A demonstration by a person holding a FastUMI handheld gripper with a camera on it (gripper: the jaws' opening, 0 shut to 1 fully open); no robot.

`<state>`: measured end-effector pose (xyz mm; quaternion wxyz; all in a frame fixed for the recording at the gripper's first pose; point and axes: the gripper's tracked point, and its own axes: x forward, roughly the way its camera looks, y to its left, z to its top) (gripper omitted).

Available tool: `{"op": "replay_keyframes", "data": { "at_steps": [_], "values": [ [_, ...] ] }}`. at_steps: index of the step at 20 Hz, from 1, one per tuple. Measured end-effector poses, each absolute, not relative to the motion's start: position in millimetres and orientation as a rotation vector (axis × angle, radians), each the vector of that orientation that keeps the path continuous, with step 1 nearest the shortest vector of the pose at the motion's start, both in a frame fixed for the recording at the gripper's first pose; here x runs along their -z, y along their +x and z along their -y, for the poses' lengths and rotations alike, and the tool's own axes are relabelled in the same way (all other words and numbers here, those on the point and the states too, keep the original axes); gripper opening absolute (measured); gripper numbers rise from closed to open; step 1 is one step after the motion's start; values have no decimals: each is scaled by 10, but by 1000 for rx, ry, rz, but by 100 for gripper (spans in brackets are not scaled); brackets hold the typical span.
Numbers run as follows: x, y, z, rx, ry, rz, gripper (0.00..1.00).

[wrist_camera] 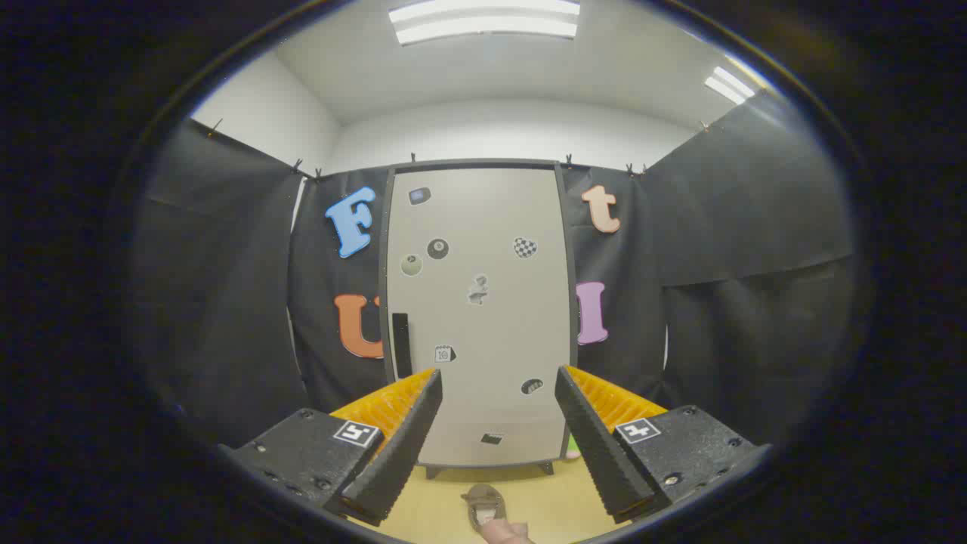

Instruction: Open the shoe cabinet door, grab the shoes and put them into the shoe cabinet, then close the shoe cabinet door.

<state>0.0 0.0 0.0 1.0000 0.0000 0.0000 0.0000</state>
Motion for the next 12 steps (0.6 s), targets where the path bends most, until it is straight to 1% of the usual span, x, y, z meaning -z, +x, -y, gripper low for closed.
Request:
{"op": "replay_keyframes", "data": {
  "at_steps": [12],
  "values": [
    [143,59,-30,-22,-28,-30,99]
  ]
}}
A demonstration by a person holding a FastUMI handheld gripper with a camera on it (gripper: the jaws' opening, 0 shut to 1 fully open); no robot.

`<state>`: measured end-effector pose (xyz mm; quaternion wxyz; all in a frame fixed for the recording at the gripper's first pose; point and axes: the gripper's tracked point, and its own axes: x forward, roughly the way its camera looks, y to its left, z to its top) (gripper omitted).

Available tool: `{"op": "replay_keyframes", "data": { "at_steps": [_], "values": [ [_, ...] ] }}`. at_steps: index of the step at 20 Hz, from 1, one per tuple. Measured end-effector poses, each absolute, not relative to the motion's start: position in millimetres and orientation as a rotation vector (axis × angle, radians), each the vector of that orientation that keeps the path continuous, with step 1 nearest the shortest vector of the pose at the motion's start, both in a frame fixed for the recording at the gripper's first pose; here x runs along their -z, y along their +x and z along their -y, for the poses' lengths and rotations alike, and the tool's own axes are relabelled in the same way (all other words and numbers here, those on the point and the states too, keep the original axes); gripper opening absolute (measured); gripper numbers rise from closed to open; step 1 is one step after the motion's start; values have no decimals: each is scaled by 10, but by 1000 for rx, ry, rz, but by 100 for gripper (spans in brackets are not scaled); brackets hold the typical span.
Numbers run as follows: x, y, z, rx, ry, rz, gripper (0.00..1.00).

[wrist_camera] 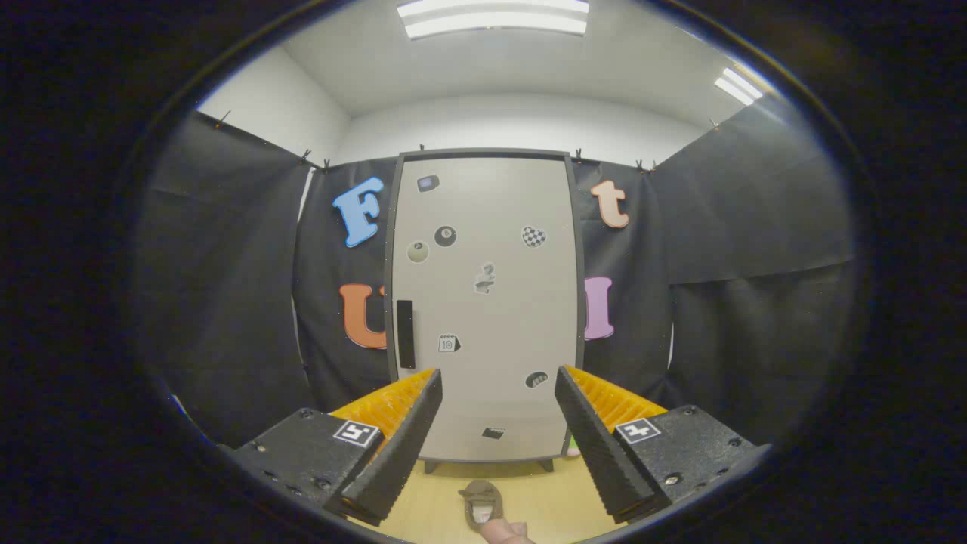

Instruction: Open the shoe cabinet door, grab the shoes and put them into the shoe cabinet, then close the shoe cabinet door.

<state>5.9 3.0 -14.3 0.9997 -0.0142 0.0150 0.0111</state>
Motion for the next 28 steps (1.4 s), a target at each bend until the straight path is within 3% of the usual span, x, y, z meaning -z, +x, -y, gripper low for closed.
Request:
{"op": "replay_keyframes", "data": {
  "at_steps": [9,13,19,28],
  "values": [
    [151,225,-153,-56,-33,-42,99],
    [66,444,-462,-181,-5,-11,99],
    [-23,1005,-606,-127,-74,16,99],
    [322,2009,-1260,-188,-39,-71,99]
  ]
}}
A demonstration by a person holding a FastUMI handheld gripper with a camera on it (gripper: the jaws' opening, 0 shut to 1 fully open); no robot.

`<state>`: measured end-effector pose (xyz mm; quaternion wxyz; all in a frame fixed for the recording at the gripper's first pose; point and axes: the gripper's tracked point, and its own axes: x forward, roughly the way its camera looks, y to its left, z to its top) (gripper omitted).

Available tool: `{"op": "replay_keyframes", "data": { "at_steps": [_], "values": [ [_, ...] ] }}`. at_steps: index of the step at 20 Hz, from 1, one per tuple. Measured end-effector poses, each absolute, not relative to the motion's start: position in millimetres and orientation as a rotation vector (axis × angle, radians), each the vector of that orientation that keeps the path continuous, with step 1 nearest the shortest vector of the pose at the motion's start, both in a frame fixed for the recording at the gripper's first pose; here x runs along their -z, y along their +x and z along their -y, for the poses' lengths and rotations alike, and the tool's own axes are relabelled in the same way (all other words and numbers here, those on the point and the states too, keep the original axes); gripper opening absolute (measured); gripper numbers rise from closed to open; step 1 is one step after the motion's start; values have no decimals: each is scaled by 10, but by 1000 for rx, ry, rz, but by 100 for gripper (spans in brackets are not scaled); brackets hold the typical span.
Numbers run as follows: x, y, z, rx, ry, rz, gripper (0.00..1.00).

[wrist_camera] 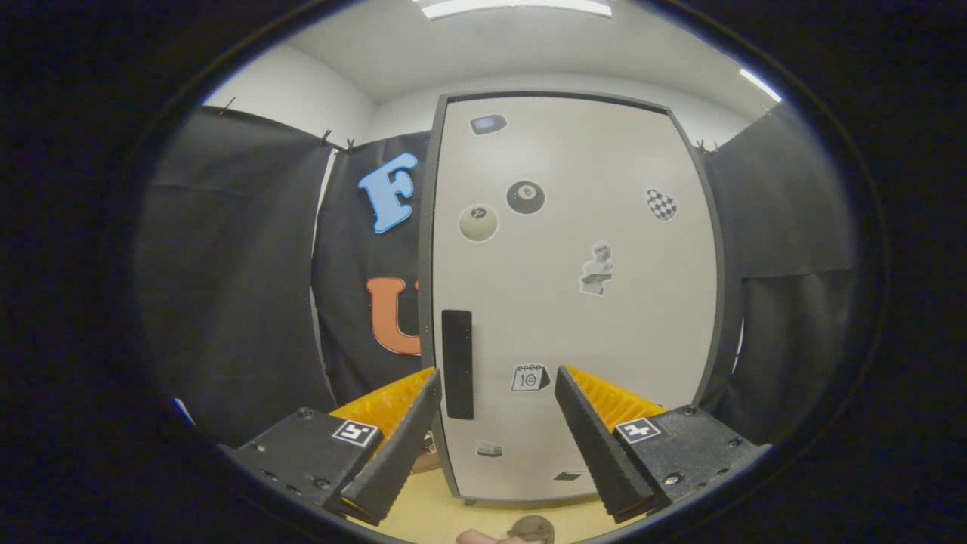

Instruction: Open the shoe cabinet door, grab the shoes and put them into the shoe cabinet, then close the shoe cabinet door.

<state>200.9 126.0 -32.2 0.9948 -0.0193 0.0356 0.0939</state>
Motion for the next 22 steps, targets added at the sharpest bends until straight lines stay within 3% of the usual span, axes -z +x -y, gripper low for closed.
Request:
{"op": "replay_keyframes", "data": {
  "at_steps": [7,11,15,18,22],
  "values": [
    [392,2419,-1508,-199,-53,-32,99],
    [511,2694,-1556,-143,-91,-64,92],
    [545,2890,-1724,-157,-62,-89,68],
    [557,2896,-1689,-86,-64,-87,42],
    [591,2895,-1668,-63,-64,-104,39]
  ]
}}
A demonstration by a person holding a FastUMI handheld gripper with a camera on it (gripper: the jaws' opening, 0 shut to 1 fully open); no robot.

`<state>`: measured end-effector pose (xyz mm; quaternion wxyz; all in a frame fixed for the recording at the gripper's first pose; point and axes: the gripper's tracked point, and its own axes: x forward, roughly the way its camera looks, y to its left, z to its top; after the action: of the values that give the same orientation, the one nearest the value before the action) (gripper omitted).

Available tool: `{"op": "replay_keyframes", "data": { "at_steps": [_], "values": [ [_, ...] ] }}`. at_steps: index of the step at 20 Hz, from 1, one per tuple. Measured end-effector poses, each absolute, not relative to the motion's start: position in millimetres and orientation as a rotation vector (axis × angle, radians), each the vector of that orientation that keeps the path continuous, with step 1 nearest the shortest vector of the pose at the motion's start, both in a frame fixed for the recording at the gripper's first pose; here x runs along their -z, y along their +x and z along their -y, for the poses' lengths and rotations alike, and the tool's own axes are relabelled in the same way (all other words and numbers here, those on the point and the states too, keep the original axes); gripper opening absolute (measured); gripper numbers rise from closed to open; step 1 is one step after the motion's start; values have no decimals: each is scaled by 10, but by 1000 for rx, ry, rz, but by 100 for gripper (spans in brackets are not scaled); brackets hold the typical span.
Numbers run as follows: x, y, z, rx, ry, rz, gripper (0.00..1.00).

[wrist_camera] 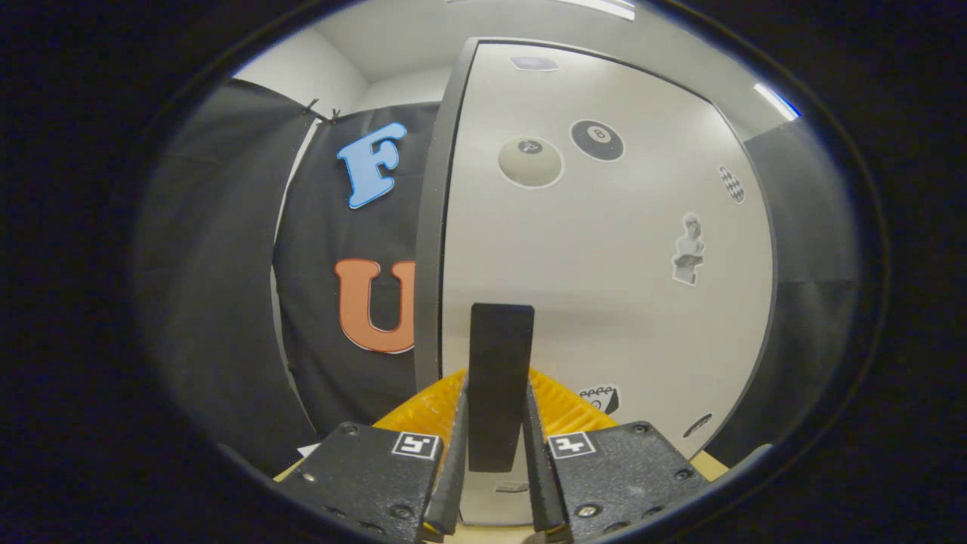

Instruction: Open the shoe cabinet door, grab the shoes and put them into the shoe cabinet, then close the shoe cabinet door.

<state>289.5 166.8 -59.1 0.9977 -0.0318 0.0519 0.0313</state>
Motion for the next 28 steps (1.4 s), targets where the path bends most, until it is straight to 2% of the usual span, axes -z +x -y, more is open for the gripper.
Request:
{"op": "replay_keyframes", "data": {
  "at_steps": [8,16,28],
  "values": [
    [632,2772,-1642,-201,17,-180,33],
    [640,2224,-1483,-337,34,-245,32],
    [592,1771,-1195,-486,2,-258,31]
  ]
}}
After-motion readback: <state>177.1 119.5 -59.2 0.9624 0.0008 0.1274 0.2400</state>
